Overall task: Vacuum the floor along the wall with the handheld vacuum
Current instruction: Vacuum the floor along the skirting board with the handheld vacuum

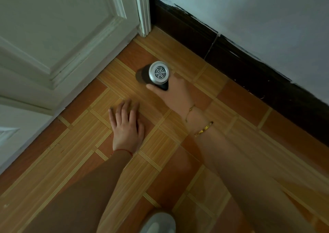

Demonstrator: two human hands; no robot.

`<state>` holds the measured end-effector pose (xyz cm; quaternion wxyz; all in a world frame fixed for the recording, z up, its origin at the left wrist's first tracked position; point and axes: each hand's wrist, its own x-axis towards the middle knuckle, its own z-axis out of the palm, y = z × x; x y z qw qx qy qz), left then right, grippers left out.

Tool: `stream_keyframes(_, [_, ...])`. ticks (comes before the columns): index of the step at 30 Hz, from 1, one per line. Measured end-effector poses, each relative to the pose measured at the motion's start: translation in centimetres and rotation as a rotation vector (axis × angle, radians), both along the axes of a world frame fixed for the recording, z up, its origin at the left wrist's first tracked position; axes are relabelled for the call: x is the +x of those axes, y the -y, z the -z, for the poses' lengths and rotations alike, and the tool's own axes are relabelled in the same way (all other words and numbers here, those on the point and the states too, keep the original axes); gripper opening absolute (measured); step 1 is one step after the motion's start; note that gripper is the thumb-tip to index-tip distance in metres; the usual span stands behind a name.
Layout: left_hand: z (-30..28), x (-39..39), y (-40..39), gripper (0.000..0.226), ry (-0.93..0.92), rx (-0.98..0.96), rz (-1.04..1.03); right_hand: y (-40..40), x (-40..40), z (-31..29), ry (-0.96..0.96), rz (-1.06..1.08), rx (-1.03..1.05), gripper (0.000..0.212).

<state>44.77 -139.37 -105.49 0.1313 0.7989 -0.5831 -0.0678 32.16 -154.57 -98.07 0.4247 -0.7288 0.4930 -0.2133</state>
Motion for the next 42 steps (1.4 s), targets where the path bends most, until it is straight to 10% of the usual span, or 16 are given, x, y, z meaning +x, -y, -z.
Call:
stream_keyframes(15, [-0.1, -1.0, 0.4, 0.045, 0.242, 0.188, -0.011, -4.1, -11.4, -0.9, -0.117, 0.415, -0.052, 0.064])
stream_keyframes(28, [-3.0, -5.6, -1.1, 0.054, 0.096, 0.114, 0.213, -12.9, -11.6, -1.6, -0.138, 0.101, 0.092, 0.061])
stream_keyframes(42, [-1.9, -12.2, -0.1, 0.053, 0.006, 0.077, 0.462, -16.0, -24.0, -1.1, -0.219, 0.66, 0.017, 0.062])
